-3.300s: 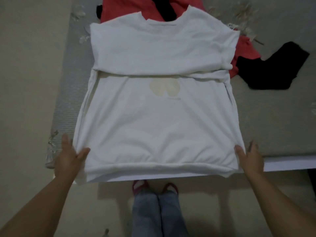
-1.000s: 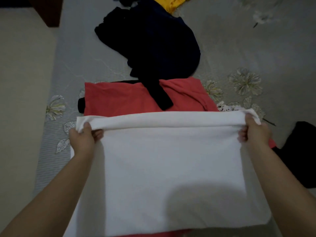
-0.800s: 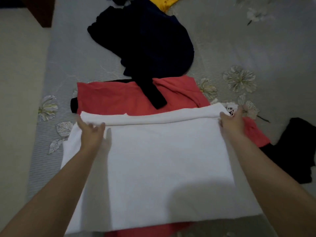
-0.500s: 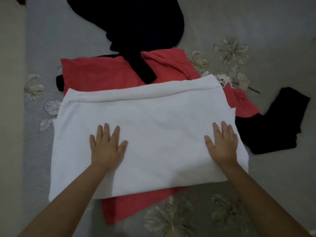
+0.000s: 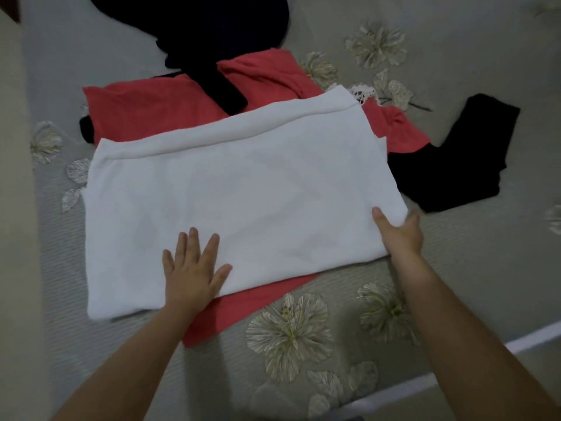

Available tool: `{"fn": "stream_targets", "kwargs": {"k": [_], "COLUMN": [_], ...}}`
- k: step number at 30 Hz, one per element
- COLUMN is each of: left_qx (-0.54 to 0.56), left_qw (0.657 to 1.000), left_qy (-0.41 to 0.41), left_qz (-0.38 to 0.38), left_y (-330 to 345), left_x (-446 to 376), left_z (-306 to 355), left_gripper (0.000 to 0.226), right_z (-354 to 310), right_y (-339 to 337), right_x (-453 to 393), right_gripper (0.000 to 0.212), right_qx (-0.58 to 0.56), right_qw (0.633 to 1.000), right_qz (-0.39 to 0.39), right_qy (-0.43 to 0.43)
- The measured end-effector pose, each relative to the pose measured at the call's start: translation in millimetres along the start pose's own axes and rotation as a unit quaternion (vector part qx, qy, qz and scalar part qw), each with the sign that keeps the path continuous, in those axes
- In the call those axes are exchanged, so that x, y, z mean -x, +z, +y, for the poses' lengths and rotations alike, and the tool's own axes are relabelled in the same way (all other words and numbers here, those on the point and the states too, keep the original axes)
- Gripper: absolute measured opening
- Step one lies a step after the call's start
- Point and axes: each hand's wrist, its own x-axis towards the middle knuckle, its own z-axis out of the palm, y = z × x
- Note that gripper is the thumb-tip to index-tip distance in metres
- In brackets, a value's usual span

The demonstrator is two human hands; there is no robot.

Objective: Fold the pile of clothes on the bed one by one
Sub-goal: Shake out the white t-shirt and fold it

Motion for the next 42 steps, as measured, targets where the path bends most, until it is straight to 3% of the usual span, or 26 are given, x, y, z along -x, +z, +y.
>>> {"fn": "stream_targets", "kwargs": {"k": [3,6,8,11,14,23,26,29,32,34,37,39,42], "left_qx": [-0.011,-0.029,-0.042,-0.07,-0.099,-0.24,-0.286,-0.293,-0.299,-0.307,-0.305,-0.294,-0.244], "left_qw": [1.0,0.997,0.993,0.98,0.949,0.852,0.817,0.787,0.759,0.759,0.769,0.77,0.766], "left_qy": [0.027,0.068,0.106,0.179,0.289,0.464,0.494,0.539,0.576,0.572,0.561,0.566,0.595], "left_qz": [0.01,0.02,0.033,0.055,0.083,-0.029,-0.085,-0.061,-0.051,-0.054,-0.033,-0.016,-0.008], "left_y": [-9,-22,-30,-37,-41,4,17,17,11,8,5,-5,-33], "left_x": [-4,-19,-33,-56,-75,-126,-137,-146,-151,-151,-150,-144,-128], "left_z": [28,71,107,171,243,415,434,437,438,436,432,423,389], "left_gripper": [0.116,0.113,0.095,0.066,0.063,0.052,0.052,0.056,0.077,0.086,0.082,0.086,0.091], "right_z": [0,-2,6,34,65,107,112,112,111,108,97,88,72], "right_y": [-3,-21,-38,-66,-98,-154,-157,-158,-156,-151,-146,-145,-141], "right_x": [-1,7,19,37,35,-22,-34,-35,-33,-33,-32,-25,2], "right_gripper": [0.066,0.057,0.06,0.073,0.083,0.097,0.095,0.093,0.092,0.088,0.076,0.066,0.069], "right_qx": [0.031,0.031,0.017,0.02,0.016,0.058,0.086,0.099,0.106,0.105,0.078,0.069,0.046], "right_qw": [0.998,0.996,0.994,0.996,0.998,0.995,0.992,0.992,0.992,0.992,0.991,0.994,0.998], "right_qz": [-0.053,-0.068,-0.063,-0.052,-0.056,-0.006,-0.025,-0.042,-0.041,-0.05,-0.074,-0.055,-0.025], "right_qy": [0.007,-0.058,-0.092,-0.065,-0.014,0.077,0.093,0.072,0.051,0.057,0.082,0.068,0.023]}}
